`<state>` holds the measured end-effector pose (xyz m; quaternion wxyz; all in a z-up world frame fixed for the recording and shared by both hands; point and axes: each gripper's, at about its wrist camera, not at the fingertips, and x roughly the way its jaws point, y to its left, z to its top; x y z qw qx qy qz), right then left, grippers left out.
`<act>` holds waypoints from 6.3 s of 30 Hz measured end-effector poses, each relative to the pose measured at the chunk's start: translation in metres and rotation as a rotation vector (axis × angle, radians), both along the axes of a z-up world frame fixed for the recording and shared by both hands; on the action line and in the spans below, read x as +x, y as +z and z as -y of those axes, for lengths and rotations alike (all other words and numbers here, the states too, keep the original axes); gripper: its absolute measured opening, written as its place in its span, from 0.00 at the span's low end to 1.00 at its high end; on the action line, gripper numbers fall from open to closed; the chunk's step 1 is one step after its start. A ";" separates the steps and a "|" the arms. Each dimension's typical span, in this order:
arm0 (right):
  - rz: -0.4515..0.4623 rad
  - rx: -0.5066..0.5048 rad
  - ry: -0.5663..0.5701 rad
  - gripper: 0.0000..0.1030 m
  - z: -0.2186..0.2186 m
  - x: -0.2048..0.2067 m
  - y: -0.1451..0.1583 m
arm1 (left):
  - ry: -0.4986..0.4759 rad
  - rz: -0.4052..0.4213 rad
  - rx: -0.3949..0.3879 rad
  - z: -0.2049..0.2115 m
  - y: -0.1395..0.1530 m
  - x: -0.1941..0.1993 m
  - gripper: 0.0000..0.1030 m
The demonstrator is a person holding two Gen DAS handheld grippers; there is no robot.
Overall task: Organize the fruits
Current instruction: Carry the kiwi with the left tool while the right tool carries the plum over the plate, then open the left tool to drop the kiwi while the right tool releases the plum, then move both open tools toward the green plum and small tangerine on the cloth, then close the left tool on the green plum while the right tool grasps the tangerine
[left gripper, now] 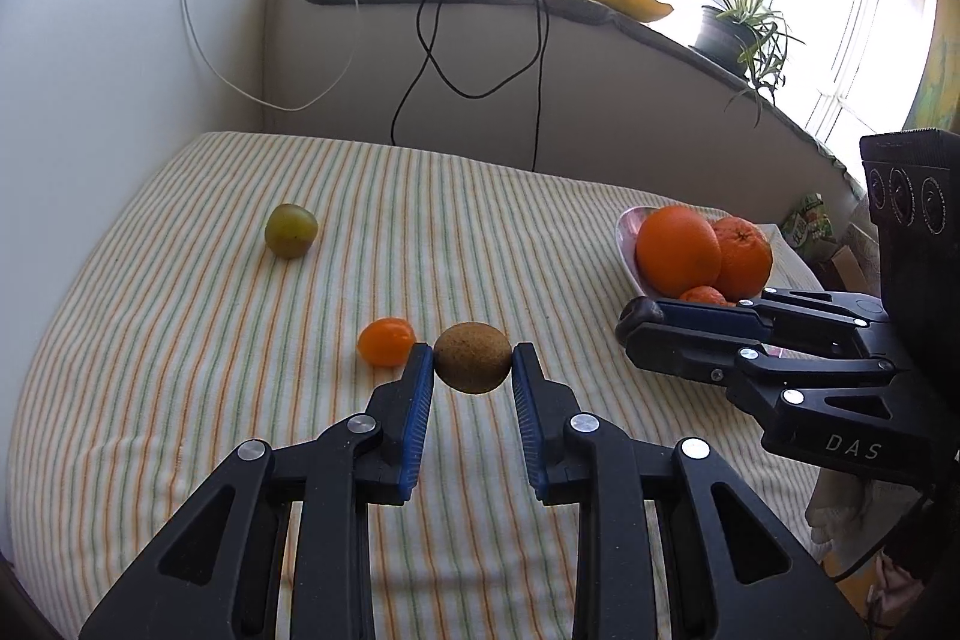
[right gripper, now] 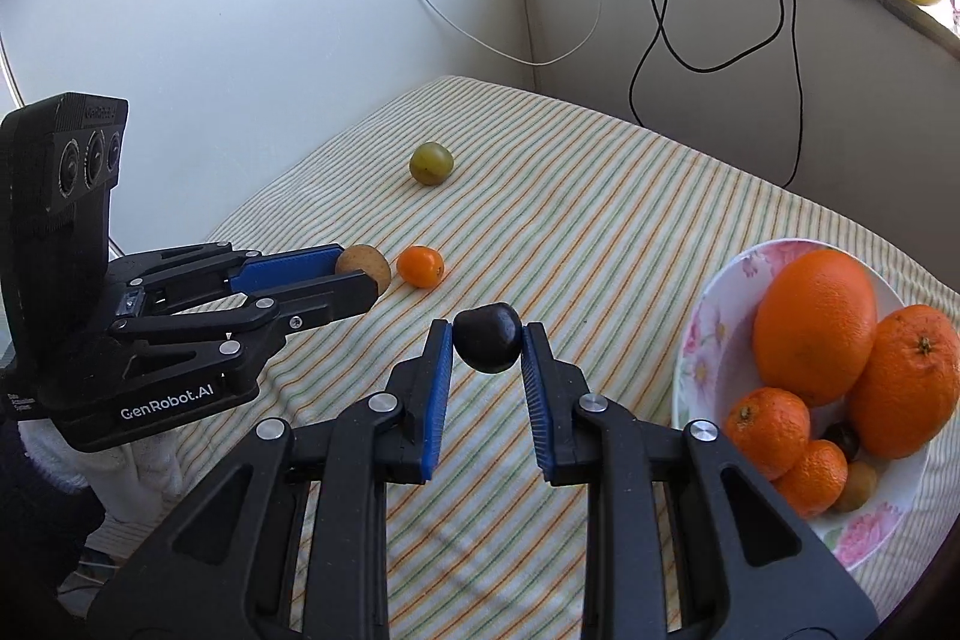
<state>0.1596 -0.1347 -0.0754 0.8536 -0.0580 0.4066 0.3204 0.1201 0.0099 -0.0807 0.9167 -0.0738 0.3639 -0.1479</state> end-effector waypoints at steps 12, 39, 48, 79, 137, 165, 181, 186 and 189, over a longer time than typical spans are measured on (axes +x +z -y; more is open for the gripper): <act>0.035 0.036 -0.086 0.24 0.062 -0.016 0.021 | -0.074 0.014 -0.023 0.038 0.008 -0.001 0.24; 0.040 0.014 -0.199 0.24 0.136 -0.029 0.022 | -0.181 0.001 -0.020 0.111 0.006 0.028 0.24; 0.026 -0.007 -0.167 0.24 0.120 -0.026 0.012 | -0.181 0.013 -0.003 0.119 0.009 0.038 0.24; 0.072 -0.006 -0.178 0.75 0.122 -0.029 0.015 | -0.131 0.041 0.047 0.120 0.019 0.033 0.75; 0.065 0.017 -0.027 0.85 0.043 -0.026 0.026 | 0.072 0.029 0.072 0.004 0.016 0.022 0.78; -0.047 0.004 0.129 0.59 -0.064 0.009 -0.015 | 0.150 -0.045 0.001 -0.072 -0.007 0.068 0.55; -0.115 -0.020 0.124 0.47 -0.092 0.039 -0.047 | 0.130 -0.087 0.023 -0.070 -0.037 0.105 0.45; -0.123 -0.025 0.122 0.46 -0.098 0.048 -0.053 | 0.129 -0.092 0.029 -0.069 -0.040 0.112 0.44; -0.129 -0.028 0.122 0.45 -0.101 0.051 -0.055 | 0.127 -0.095 0.034 -0.068 -0.041 0.115 0.41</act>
